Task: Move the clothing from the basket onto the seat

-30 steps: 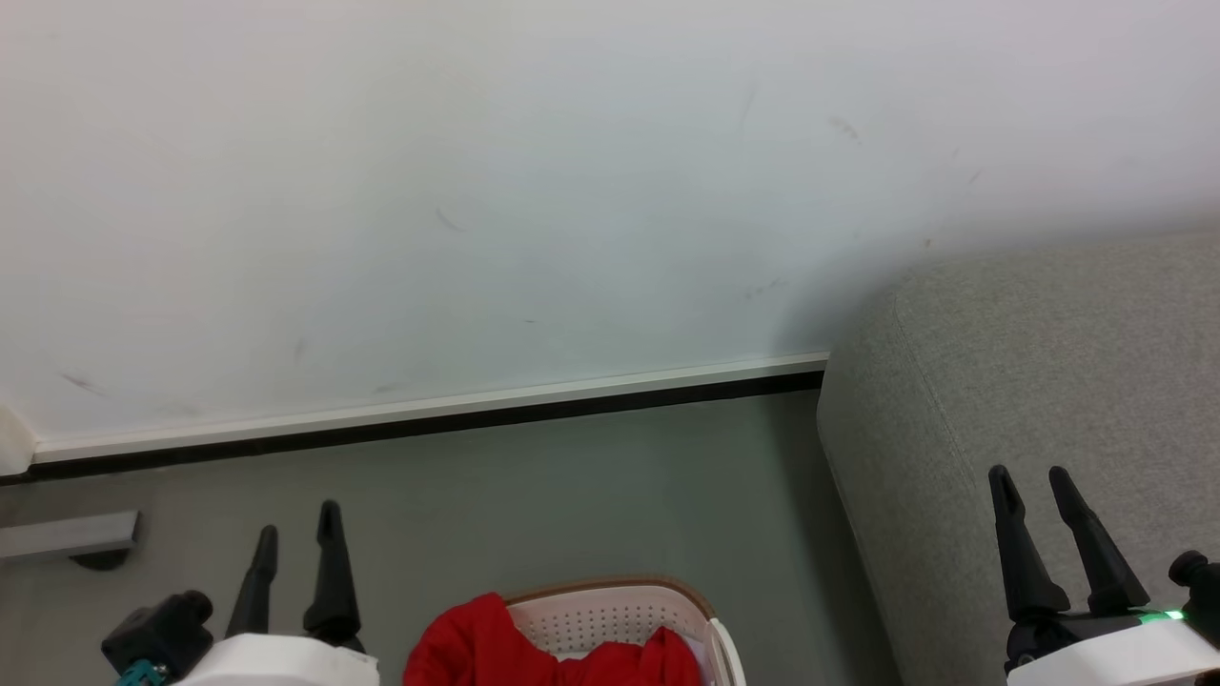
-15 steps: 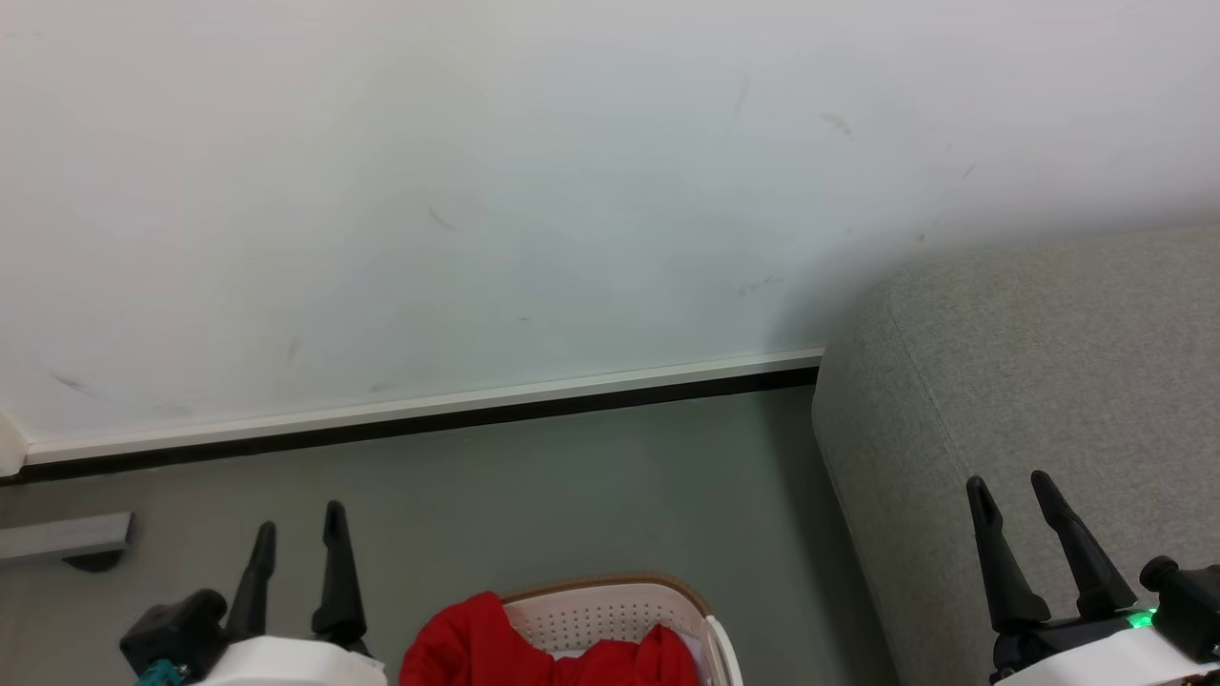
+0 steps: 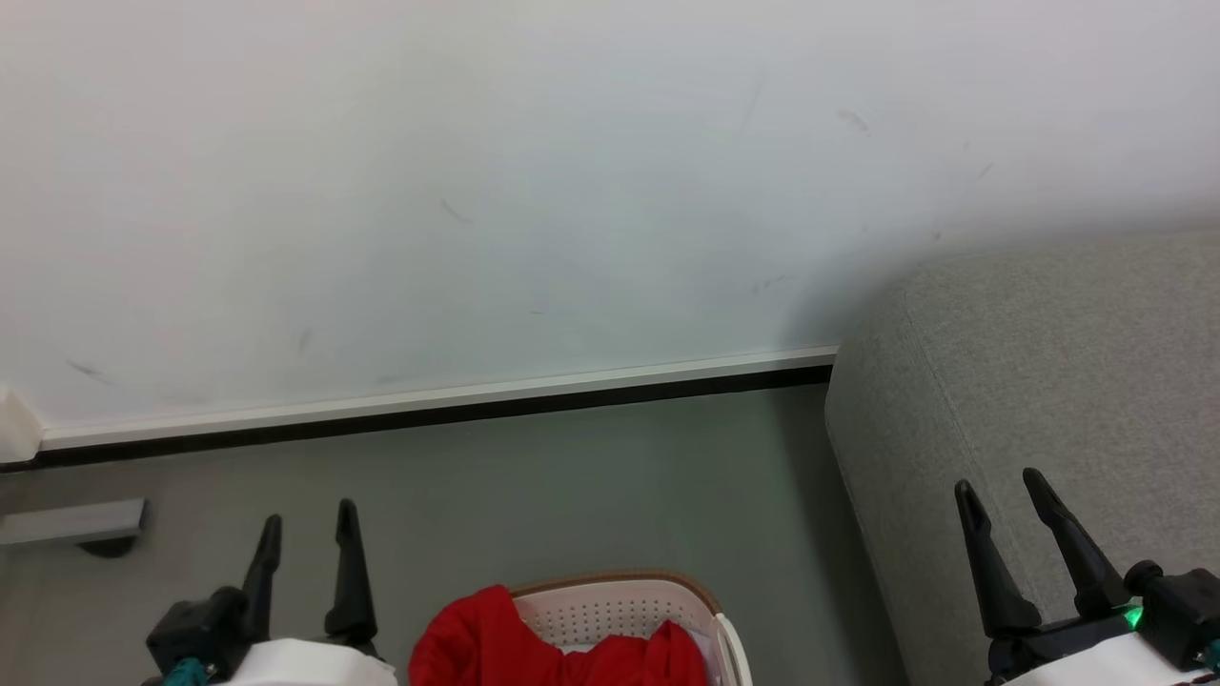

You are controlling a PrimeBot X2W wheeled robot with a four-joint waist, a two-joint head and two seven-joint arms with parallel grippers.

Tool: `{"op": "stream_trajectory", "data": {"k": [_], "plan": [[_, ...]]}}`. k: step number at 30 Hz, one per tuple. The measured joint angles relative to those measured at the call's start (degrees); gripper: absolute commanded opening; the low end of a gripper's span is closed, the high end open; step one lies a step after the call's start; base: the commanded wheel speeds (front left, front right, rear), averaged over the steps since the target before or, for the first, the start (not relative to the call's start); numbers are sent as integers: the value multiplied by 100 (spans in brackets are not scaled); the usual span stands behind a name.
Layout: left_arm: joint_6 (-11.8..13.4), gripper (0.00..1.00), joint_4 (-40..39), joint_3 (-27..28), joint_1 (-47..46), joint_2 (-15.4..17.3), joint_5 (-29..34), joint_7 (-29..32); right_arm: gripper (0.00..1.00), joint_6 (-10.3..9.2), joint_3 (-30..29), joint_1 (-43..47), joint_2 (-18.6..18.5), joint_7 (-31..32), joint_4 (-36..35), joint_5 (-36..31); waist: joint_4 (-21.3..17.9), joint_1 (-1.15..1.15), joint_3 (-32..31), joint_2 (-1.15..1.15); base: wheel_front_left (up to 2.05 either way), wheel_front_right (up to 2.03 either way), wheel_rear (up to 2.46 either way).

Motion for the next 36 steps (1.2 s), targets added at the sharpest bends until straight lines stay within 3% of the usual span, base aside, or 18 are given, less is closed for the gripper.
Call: {"op": "stream_trajectory", "data": {"k": [14, 36], "plan": [[112, 100, -23, -81, 0, 7, 460, -144, 100, 0, 143, -8, -86, -140, -43, -408, 109, 0, 23, 0, 0, 0, 0], [137, 100, -18, -65, 2, 9, 466, -145, 100, 0, 147, -55, -88, -148, -37, -386, 26, 0, 54, 0, 0, 0, 0]]}}
